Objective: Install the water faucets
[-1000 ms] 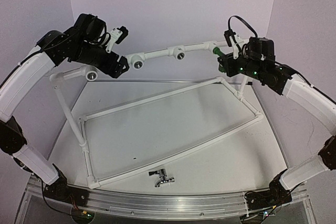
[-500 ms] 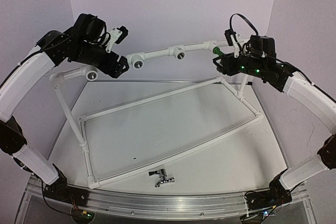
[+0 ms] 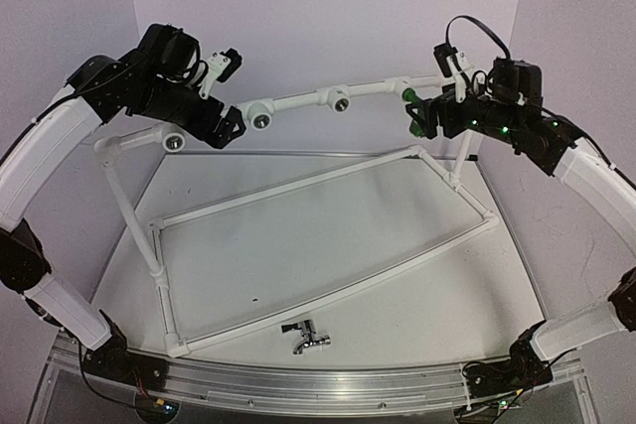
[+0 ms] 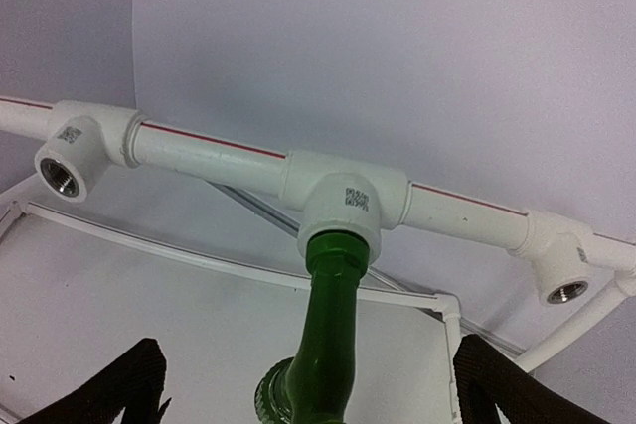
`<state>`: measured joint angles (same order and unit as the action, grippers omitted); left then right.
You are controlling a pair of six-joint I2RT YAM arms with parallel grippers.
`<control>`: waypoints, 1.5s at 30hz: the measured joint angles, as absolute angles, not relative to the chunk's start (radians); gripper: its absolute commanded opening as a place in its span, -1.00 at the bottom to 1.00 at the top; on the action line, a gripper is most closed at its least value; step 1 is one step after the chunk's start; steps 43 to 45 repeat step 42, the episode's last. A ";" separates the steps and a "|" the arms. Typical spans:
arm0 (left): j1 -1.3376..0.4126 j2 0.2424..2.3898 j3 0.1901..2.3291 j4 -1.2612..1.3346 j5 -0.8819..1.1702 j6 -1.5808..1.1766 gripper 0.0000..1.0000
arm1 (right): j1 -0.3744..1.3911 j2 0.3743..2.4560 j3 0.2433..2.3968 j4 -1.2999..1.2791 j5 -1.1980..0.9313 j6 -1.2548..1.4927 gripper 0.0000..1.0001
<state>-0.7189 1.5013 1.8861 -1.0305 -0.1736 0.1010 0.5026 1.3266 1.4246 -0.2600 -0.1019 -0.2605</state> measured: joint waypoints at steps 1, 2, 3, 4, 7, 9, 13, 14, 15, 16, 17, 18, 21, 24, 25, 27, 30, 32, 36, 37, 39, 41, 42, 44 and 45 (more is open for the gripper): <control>-0.719 1.501 1.890 -1.035 -0.170 0.100 0.97 | 0.503 1.316 1.429 -0.261 -0.102 -0.264 0.96; -0.719 1.501 1.895 -1.042 -0.163 0.099 0.98 | 0.503 1.303 1.433 -0.261 -0.102 -0.266 0.96; -0.719 1.501 1.898 -1.047 -0.154 0.099 0.99 | 0.503 1.287 1.435 -0.261 -0.103 -0.267 0.96; -0.719 1.501 1.902 -1.052 -0.147 0.099 0.99 | 0.503 1.272 1.436 -0.261 -0.104 -0.269 0.96; -0.719 1.501 1.908 -1.059 -0.122 0.100 0.99 | 0.503 1.229 1.441 -0.261 -0.112 -0.274 0.96; -0.718 1.497 1.910 -1.059 -0.105 0.102 0.99 | 0.503 1.205 1.447 -0.262 -0.119 -0.280 0.97; -0.718 1.471 1.910 -1.058 -0.058 0.097 0.99 | 0.503 1.178 1.457 -0.261 -0.125 -0.288 0.96; -0.719 1.460 1.910 -1.058 -0.045 0.090 0.99 | 0.503 1.173 1.459 -0.262 -0.125 -0.288 0.96; -0.720 1.447 1.910 -1.059 -0.034 0.080 0.99 | 0.503 1.170 1.460 -0.262 -0.125 -0.288 0.96; -0.721 1.432 1.911 -1.060 -0.026 0.070 0.99 | 0.503 1.167 1.460 -0.263 -0.125 -0.288 0.96; -0.722 1.422 1.912 -1.062 -0.025 0.063 0.99 | 0.503 1.162 1.460 -0.263 -0.125 -0.288 0.96; -0.724 1.411 1.920 -1.064 -0.028 0.053 0.99 | 0.503 1.158 1.460 -0.263 -0.125 -0.287 0.96; -0.726 1.380 1.946 -1.054 -0.061 0.018 0.99 | 0.494 1.142 1.460 -0.264 -0.127 -0.280 0.96; -0.725 1.334 1.942 -1.013 -0.124 -0.027 0.99 | 0.462 1.114 1.458 -0.263 -0.139 -0.256 0.96; -0.725 1.313 1.928 -0.993 -0.150 -0.044 0.99 | 0.443 1.098 1.452 -0.263 -0.144 -0.245 0.96; -0.725 1.273 1.899 -0.968 -0.196 -0.077 0.99 | 0.403 1.061 1.432 -0.261 -0.152 -0.224 0.96; -0.725 1.203 1.835 -0.943 -0.296 -0.138 0.99 | 0.337 0.990 1.383 -0.257 -0.170 -0.186 0.96; -0.725 1.162 1.792 -0.934 -0.367 -0.182 1.00 | 0.293 0.938 1.344 -0.250 -0.183 -0.158 0.96; -0.725 1.096 1.714 -0.936 -0.481 -0.251 0.99 | 0.207 0.846 1.263 -0.247 -0.218 -0.104 0.96; -0.725 1.085 1.703 -0.937 -0.502 -0.263 0.99 | 0.191 0.830 1.249 -0.247 -0.226 -0.093 0.96; -0.725 1.071 1.689 -0.941 -0.535 -0.283 0.99 | 0.167 0.803 1.225 -0.246 -0.240 -0.075 0.96; -0.725 1.066 1.686 -0.941 -0.556 -0.291 0.99 | 0.150 0.786 1.207 -0.245 -0.256 -0.061 0.96; -0.725 1.065 1.686 -0.941 -0.563 -0.293 0.99 | 0.145 0.782 1.200 -0.244 -0.262 -0.056 0.96; -0.725 1.065 1.686 -0.941 -0.563 -0.293 0.99 | 0.145 0.782 1.200 -0.244 -0.262 -0.056 0.96; -0.725 1.065 1.686 -0.941 -0.563 -0.293 0.99 | 0.145 0.782 1.200 -0.244 -0.262 -0.056 0.96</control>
